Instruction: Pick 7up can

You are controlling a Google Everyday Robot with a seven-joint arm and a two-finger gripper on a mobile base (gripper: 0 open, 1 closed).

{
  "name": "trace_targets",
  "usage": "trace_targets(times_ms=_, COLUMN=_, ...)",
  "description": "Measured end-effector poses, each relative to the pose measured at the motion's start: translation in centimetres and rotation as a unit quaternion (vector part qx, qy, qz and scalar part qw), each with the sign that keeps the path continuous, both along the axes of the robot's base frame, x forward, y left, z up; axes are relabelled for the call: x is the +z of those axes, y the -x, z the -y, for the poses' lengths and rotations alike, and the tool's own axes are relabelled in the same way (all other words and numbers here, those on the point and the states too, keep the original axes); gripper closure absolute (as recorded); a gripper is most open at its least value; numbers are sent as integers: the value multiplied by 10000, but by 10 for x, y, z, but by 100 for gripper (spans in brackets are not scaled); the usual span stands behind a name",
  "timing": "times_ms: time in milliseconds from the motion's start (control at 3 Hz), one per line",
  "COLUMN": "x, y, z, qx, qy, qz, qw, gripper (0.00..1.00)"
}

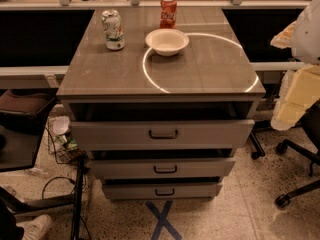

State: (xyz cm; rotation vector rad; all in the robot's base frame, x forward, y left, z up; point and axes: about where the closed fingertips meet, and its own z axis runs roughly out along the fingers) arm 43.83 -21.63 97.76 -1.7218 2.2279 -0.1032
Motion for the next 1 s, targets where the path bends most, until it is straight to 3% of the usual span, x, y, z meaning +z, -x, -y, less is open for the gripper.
trace_targets(times_ms=333, x=0, y=0, z=0, qx=0, qy=-1, qz=2, qw=10000, gripper=0)
trace_targets(times_ms=667, x=1, y=-16, z=-6, qx=-8, qy=-268, qz=357, qw=9990, gripper=0)
trace_targets(times_ms=1000, x=-21, y=-48, z=-24, qx=87, qy=-1308, qz=901, qw=9873, gripper=0)
